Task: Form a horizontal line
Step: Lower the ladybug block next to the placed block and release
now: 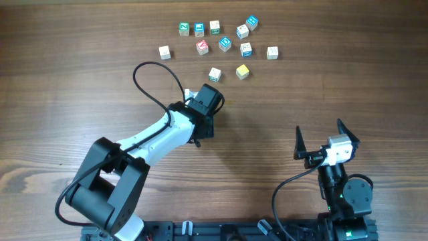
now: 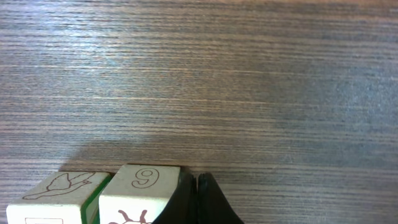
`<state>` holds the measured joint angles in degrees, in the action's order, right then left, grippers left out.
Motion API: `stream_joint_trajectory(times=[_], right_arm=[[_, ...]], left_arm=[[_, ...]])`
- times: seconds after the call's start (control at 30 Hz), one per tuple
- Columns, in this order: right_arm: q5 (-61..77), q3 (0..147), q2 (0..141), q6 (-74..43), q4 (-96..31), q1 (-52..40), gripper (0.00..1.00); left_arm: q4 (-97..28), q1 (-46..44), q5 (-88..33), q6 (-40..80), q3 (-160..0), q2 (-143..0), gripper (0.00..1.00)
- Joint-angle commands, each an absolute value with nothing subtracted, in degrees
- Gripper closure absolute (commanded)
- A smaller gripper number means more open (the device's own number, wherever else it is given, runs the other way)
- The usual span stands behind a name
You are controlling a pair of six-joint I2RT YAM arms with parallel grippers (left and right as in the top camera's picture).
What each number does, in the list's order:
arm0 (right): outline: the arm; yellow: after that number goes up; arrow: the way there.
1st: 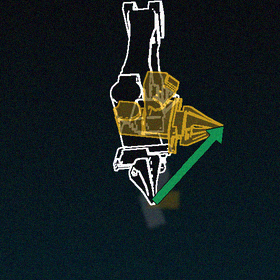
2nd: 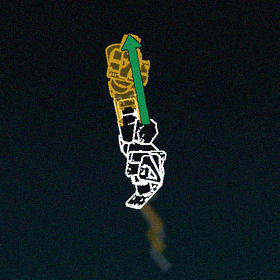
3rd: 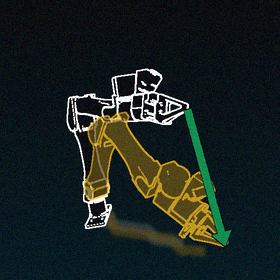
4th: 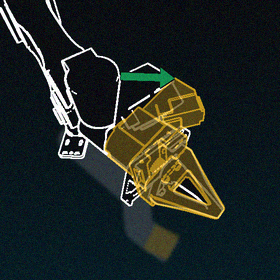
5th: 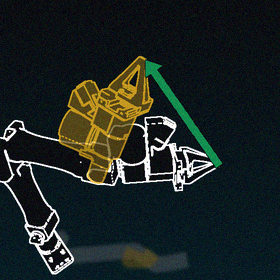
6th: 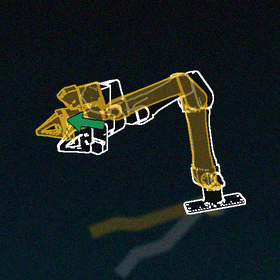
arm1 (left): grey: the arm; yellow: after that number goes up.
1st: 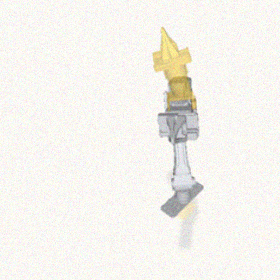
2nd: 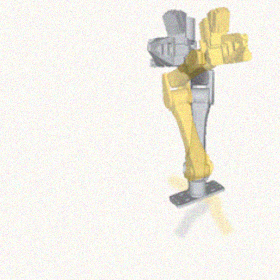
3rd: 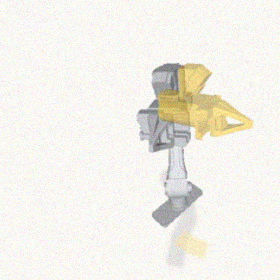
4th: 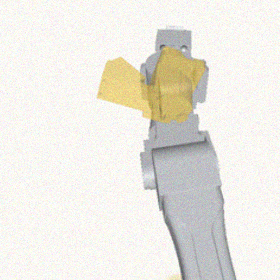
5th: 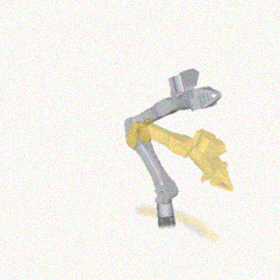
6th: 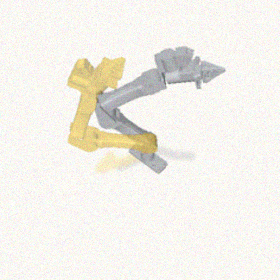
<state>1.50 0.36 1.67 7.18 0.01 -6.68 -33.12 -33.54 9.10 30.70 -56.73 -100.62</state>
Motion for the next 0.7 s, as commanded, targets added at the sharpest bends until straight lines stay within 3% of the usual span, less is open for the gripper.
stream_joint_trajectory(times=[0.0,0.67], right_arm=[[2.22,0.32,1.67,7.49,0.12,-6.46,0.00],[2.22,0.32,1.67,7.51,0.12,-6.46,0.00]], left_arm=[[-32.42,-32.99,10.15,33.52,-56.25,-101.38,0.96],[-35.22,-32.99,11.03,36.93,-56.25,-101.38,0.96]])
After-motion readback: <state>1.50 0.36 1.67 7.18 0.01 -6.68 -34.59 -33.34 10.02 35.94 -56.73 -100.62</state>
